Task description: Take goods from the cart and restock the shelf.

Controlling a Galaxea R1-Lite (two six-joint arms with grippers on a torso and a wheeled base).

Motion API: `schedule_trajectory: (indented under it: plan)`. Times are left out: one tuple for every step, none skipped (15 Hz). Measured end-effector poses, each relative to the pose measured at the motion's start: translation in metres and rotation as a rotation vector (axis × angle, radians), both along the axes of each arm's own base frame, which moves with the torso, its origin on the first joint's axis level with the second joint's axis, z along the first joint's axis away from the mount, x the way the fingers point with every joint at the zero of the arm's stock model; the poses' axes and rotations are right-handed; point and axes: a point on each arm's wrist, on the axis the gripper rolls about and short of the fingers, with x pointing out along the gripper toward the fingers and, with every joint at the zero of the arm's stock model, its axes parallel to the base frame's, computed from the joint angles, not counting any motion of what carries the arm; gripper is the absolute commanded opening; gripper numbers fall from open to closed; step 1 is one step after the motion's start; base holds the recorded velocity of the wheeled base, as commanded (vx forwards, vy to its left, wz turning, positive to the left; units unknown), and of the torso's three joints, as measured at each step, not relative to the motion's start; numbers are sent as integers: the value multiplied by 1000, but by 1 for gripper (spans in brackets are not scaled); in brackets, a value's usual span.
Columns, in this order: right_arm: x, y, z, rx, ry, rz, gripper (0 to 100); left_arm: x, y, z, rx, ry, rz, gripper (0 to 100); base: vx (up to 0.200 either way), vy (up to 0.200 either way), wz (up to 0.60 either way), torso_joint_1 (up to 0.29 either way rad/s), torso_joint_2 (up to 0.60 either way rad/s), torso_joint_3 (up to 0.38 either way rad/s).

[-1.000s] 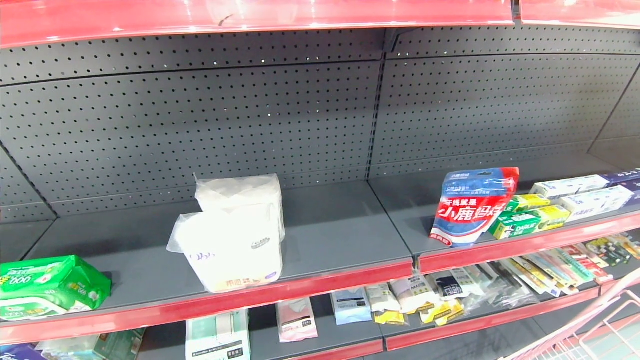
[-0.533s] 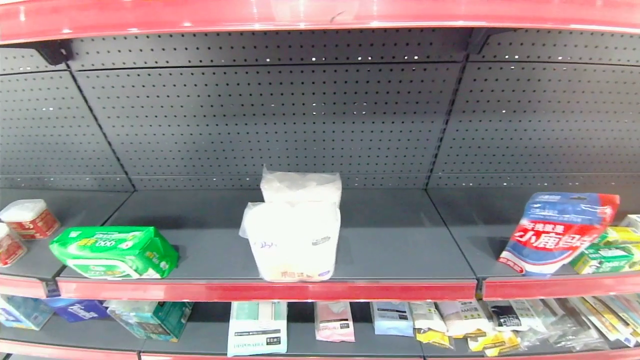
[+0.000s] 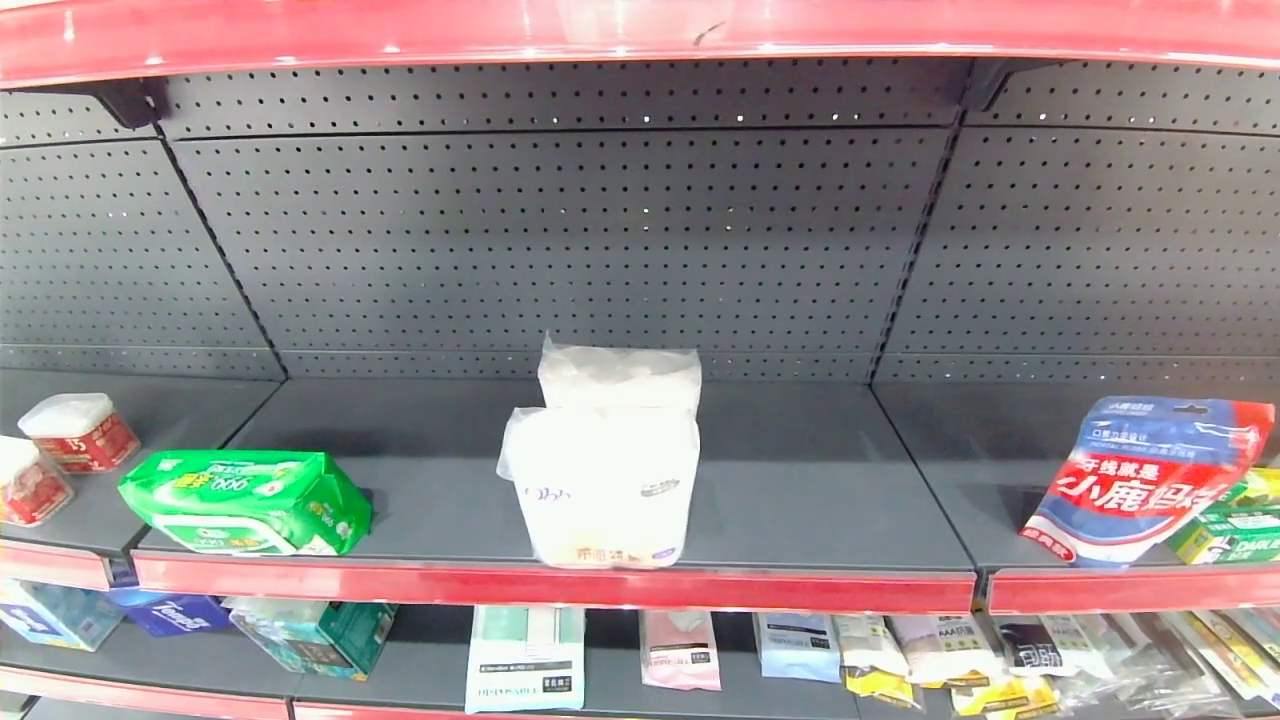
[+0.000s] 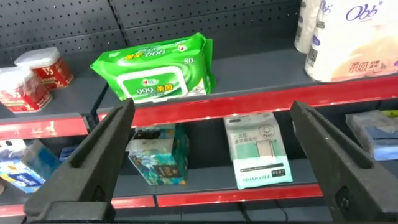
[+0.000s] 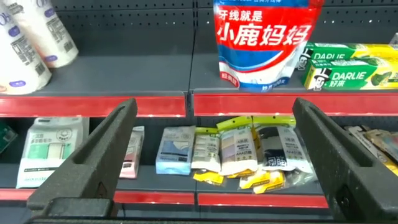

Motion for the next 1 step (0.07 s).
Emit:
schedule_trajectory:
  plan:
    - [0, 0, 0, 0, 0, 0, 100, 0, 0, 0, -21, 0, 18, 100, 0, 0, 0, 0, 0, 0]
